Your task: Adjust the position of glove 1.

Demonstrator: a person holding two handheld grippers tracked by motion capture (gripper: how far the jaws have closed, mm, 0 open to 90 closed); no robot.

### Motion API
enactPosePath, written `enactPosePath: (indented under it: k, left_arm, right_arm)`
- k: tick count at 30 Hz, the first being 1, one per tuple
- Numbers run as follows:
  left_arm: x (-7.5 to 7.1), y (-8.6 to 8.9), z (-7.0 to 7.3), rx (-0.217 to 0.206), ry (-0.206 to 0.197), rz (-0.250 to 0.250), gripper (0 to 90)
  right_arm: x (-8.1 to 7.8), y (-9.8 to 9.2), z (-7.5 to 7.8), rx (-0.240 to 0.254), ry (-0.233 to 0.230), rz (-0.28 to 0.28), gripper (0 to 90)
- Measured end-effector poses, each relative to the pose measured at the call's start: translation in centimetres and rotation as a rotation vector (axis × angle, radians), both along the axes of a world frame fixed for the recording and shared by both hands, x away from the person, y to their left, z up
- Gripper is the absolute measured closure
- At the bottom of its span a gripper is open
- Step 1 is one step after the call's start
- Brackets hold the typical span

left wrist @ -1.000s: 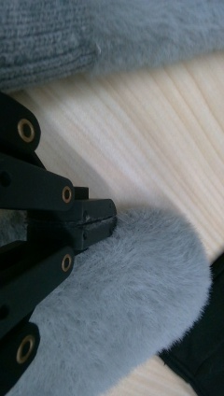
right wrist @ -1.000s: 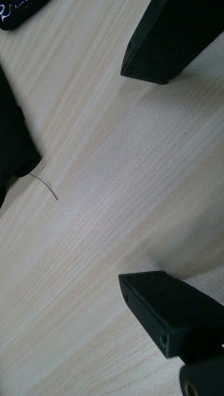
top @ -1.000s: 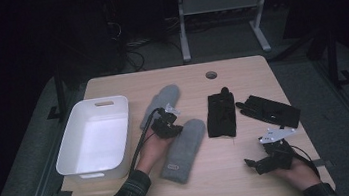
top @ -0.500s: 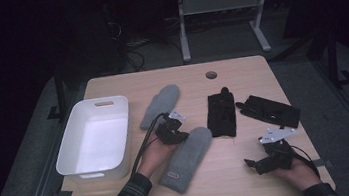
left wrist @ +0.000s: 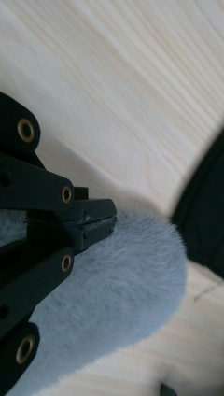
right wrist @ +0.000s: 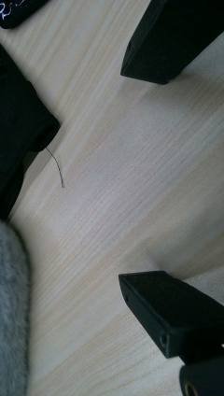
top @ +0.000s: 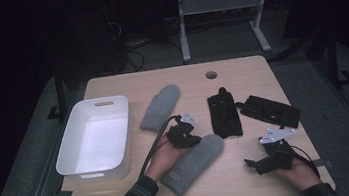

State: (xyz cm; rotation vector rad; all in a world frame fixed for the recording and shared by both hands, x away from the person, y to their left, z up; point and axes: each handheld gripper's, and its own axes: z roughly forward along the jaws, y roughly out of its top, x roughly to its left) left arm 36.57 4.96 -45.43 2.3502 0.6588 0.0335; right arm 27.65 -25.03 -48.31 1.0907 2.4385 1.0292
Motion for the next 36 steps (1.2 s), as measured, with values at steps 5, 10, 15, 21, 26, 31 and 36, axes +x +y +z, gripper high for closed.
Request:
enactPosePath:
  k: [5,10,15,21,26,31,36]
  left_arm:
    - [-0.4,-0.9,-0.1,0.016,-0.006,-0.036,89.2]
    - [-0.9,-1.9,0.0,0.018,-0.009,-0.075,89.2]
    - [-1.5,-1.9,1.0,-0.015,-0.030,-0.070,89.2]
    - [-3.3,0.7,3.2,-0.044,-0.058,-0.074,89.2]
    - [-5.5,3.1,3.3,-0.046,-0.054,-0.075,89.2]
    - [-7.8,4.2,1.5,0.014,-0.031,-0.098,89.2]
    - [-7.1,2.4,0.9,0.030,-0.038,-0.126,89.3]
  right_arm:
    - [0.0,0.0,0.0,0.000,0.000,0.000,2.5]
    - [0.0,0.0,0.0,0.001,0.001,-0.001,2.4]
    - [0.0,0.0,0.0,0.000,0.001,0.001,2.5]
    - [0.0,0.0,0.0,0.001,0.002,0.001,2.5]
    - [0.0,0.0,0.0,0.001,0.001,0.002,2.5]
    - [0.0,0.0,0.0,0.001,0.003,0.001,2.4]
    - [0.0,0.1,0.0,0.000,0.005,0.003,2.5]
